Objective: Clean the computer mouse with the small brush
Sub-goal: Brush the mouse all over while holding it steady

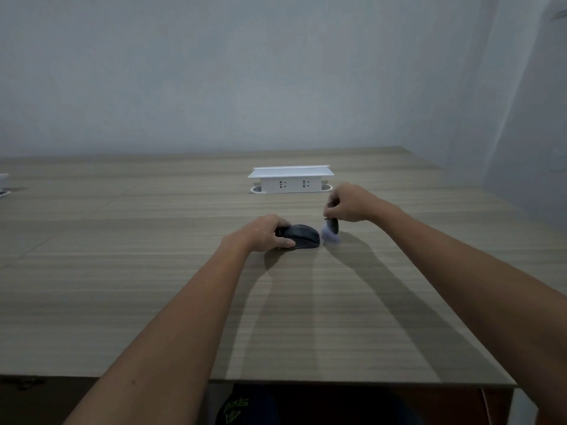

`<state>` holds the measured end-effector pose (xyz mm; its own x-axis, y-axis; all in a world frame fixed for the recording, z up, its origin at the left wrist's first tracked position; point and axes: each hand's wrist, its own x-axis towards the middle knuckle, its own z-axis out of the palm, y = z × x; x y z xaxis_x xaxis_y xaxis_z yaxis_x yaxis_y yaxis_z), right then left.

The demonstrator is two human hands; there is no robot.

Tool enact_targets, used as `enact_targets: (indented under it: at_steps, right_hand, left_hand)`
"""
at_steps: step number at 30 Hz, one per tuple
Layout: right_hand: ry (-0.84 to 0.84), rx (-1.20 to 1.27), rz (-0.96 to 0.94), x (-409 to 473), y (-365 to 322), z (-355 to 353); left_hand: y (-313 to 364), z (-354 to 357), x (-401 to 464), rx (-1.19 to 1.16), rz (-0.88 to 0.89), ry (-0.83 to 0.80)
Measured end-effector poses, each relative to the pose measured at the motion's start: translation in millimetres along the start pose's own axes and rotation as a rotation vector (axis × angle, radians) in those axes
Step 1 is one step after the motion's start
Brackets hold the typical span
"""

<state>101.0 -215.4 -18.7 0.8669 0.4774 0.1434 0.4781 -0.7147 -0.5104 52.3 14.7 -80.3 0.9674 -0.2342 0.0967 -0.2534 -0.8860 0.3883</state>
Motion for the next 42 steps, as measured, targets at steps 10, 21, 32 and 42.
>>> enact_targets:
  at_steps: [10,21,32,42]
  right_hand:
    - [0.011,0.000,-0.072,-4,-4,-4]
    - [0.026,0.122,-0.142,-5,-11,-1]
    - [0.021,0.207,-0.112,10,-26,6]
    - [0.008,0.192,-0.074,16,-39,9]
  left_hand:
    - [6,1,-4,-0.039,-0.041,0.029]
    - [3,4,-13,-0.151,-0.117,0.103]
    - [6,2,-16,-0.206,-0.169,0.075]
    - [11,4,-18,-0.324,-0.205,0.074]
